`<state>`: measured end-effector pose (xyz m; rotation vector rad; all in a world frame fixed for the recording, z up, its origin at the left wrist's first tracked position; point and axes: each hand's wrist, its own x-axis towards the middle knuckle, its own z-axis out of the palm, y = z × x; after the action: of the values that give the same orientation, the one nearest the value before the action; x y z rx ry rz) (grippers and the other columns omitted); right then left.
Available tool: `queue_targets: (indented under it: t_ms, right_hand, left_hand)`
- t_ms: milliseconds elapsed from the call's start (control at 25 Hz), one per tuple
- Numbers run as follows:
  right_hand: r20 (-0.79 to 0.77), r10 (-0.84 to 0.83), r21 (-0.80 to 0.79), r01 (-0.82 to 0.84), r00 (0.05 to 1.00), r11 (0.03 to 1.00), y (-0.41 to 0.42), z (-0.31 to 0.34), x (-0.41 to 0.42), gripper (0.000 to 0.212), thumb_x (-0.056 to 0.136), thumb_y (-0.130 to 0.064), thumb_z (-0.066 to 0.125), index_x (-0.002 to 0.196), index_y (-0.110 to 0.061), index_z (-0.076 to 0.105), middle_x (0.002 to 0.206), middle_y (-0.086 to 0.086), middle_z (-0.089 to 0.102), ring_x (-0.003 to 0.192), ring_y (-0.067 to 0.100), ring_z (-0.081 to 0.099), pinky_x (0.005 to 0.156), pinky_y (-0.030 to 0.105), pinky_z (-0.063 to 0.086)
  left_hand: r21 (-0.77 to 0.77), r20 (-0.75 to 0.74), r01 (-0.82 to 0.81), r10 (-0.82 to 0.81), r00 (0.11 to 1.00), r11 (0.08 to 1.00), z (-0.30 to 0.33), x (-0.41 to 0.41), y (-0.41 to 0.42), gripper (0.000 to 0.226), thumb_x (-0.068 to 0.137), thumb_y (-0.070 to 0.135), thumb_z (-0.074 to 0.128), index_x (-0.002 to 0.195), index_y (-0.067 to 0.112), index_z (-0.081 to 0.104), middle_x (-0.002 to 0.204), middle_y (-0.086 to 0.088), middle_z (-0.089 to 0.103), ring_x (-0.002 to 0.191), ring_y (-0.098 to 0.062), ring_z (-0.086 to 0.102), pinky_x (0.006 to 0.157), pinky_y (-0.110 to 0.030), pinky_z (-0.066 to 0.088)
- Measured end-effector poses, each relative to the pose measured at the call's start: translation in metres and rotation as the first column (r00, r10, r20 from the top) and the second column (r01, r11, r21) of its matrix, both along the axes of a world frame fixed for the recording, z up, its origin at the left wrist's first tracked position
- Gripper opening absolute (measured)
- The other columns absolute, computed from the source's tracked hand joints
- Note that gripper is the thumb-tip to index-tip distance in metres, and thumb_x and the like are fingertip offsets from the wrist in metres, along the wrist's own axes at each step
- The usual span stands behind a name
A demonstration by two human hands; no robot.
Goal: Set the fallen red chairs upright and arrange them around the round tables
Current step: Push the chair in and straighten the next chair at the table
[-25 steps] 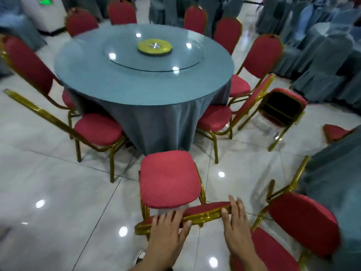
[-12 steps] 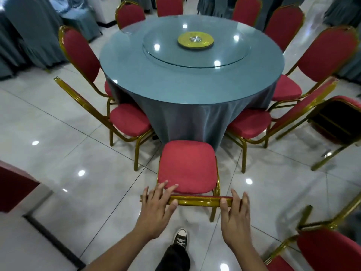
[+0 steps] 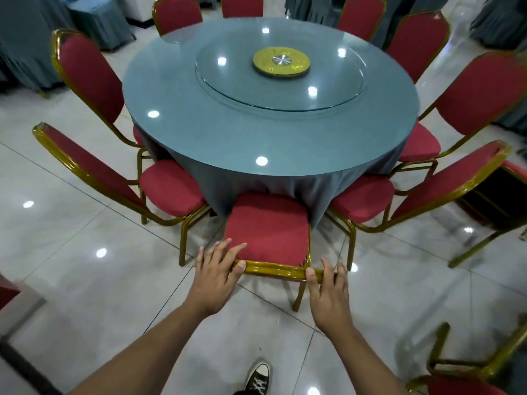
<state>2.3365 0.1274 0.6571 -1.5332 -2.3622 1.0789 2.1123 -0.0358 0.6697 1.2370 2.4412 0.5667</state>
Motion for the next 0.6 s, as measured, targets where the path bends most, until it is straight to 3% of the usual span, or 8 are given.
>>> queue_targets:
  t_ms: [440,600]
  right_hand:
    - [0.039,0.002,0.015,-0.002,0.999,1.0,0.117,0.007,-0.055,0.079,0.088,-0.079,0.008,0.157,-0.04,0.006,0.168,0.006,0.001,0.154,0.02,-0.01,0.124,0.05,0.009]
    - [0.056,0.019,-0.049,-0.017,0.998,0.999,0.112,0.006,-0.088,0.082,0.085,-0.084,0.008,0.156,-0.044,0.003,0.168,0.007,-0.006,0.154,0.024,-0.01,0.122,0.049,0.006]
  left_hand:
    - [0.036,0.035,-0.011,0.01,0.999,0.999,0.004,-0.051,0.108,0.065,0.094,0.073,-0.001,0.151,0.053,0.02,0.165,0.012,0.013,0.154,-0.013,0.002,0.122,-0.047,-0.012]
    - [-0.053,0.081,-0.046,0.051,0.995,0.998,0.002,-0.1,0.116,0.078,0.082,0.084,0.0,0.152,0.054,0.014,0.168,0.005,0.007,0.155,-0.02,0.001,0.123,-0.048,-0.007]
